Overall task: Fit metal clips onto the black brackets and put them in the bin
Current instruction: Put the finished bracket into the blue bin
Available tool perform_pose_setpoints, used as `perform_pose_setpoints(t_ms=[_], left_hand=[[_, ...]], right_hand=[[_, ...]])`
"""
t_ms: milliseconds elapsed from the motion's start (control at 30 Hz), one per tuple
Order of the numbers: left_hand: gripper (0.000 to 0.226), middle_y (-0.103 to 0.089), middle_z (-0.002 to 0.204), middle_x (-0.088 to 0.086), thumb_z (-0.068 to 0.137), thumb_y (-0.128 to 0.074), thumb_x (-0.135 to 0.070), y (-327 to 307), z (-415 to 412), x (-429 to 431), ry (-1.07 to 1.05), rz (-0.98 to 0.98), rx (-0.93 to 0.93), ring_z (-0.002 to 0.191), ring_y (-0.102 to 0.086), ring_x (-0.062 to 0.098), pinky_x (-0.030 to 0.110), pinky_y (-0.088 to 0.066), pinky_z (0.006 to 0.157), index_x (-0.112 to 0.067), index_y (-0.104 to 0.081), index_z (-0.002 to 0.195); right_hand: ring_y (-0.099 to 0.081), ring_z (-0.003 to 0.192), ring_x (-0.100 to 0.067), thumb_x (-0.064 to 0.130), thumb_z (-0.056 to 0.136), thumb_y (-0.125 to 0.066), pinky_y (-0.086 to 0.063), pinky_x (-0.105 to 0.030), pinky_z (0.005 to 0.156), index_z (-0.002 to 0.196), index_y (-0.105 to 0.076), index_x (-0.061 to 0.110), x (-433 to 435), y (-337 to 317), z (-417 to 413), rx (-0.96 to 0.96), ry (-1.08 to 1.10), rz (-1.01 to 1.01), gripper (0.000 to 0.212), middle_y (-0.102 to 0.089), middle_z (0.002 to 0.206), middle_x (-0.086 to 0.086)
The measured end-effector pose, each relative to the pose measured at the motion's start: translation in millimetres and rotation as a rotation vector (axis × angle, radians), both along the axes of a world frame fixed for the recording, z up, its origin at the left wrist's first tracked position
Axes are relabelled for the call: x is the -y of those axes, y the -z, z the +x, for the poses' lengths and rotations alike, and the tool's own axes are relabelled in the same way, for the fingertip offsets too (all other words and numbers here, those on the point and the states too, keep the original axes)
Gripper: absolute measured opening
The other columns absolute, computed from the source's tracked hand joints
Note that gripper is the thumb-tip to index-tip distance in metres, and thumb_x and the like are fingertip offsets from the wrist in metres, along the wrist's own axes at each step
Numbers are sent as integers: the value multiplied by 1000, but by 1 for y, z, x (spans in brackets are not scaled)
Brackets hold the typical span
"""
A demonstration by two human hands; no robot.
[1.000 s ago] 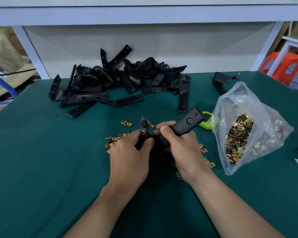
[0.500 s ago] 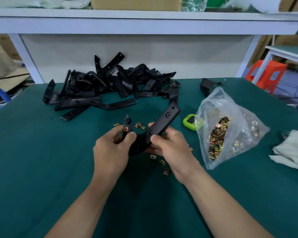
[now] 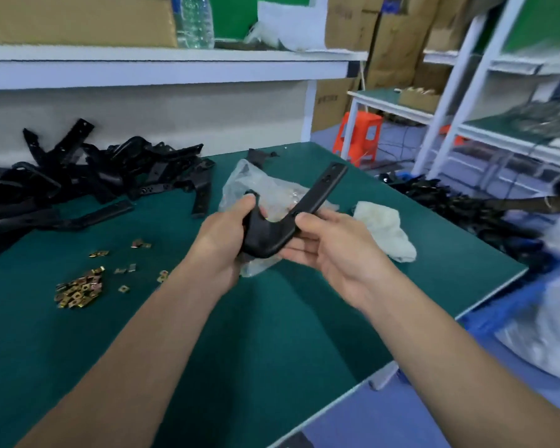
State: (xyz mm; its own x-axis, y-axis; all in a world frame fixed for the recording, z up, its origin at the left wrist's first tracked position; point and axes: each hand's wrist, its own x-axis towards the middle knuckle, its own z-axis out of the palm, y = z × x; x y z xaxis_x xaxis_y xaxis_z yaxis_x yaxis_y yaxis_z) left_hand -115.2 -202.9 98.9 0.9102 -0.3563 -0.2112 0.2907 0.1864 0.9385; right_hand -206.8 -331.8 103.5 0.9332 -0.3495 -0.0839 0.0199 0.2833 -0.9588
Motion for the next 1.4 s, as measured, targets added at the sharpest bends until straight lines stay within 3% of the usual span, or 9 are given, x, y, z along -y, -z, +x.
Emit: perform_pose_setpoints(t_ms=[200,533,600,700,800,933,1033,1133,1400], left_hand=[[24,-65,83,2,102,-54,-30,7,-42,107,390,18,-180,62,-50,13,14,-30,37,-18,-66,84],[14,-58,79,2,100,-59,-19,21,-103,238,680,122,-302,47,-43,5,15,-31,37,-14,-63,88],[24,-65,87,6,105,-55,-31,5,-100,262,657,-23,-412,61,-57,12,19,-45,48,-8,-63,103],[75,-51,147,24,104,-46,-54,-25,-81,289,668,-210,-517,130,-56,35,47,-51,100,-1,-30,155],[87,-20,167,21,101,-43,-63,-41,-56,295,740,-140,-412,153,-25,38,58,-32,118,-12,-9,164],[82,-32,162,19,102,-46,-60,-35,-30,273,779,-66,-273,147,-39,36,54,-39,114,-21,-11,164],[55,-68,129,14,104,-49,-51,-24,-21,246,729,37,-159,129,-59,25,42,-52,91,-20,-47,149],[32,-78,104,-1,102,-56,-37,-19,-19,214,704,159,83,101,-71,12,34,-51,88,-22,-81,89],[21,-80,96,-4,90,-65,-13,-44,0,96,431,227,528,91,-75,7,20,-58,72,-23,-82,98]], right_hand=[[-72,68,-21,11,102,-58,-60,-29,62,96,-67,10,69,7,-80,-49,334,162,10,-77,86,-11],[-71,57,-24,1,100,-53,-62,-35,61,98,-64,-3,170,31,-174,-159,602,481,12,-68,66,-13],[-74,72,-29,-5,98,-50,-63,-39,63,99,-63,-5,204,15,-161,-120,658,474,13,-71,82,-20],[-55,131,-39,-16,97,-39,-53,-50,95,130,-55,-15,253,-16,-130,-89,773,389,37,-56,138,-31],[-51,136,-31,-13,101,-36,-44,-46,102,143,-53,2,251,-22,-97,-159,739,216,48,-52,150,-18],[-68,91,-14,-19,82,-40,-58,-26,80,116,-71,3,202,-3,-60,-99,513,165,51,-72,120,-14],[-71,81,-14,-14,75,-45,-59,-24,77,102,-78,6,166,3,-43,-95,497,92,47,-79,100,-10],[-71,74,-20,-9,73,-48,-56,-26,62,84,-79,12,134,3,-30,-63,461,11,39,-78,87,-4],[-69,68,-13,-13,75,-47,-53,-23,63,73,-78,11,43,-20,8,114,238,-171,39,-73,71,-9]])
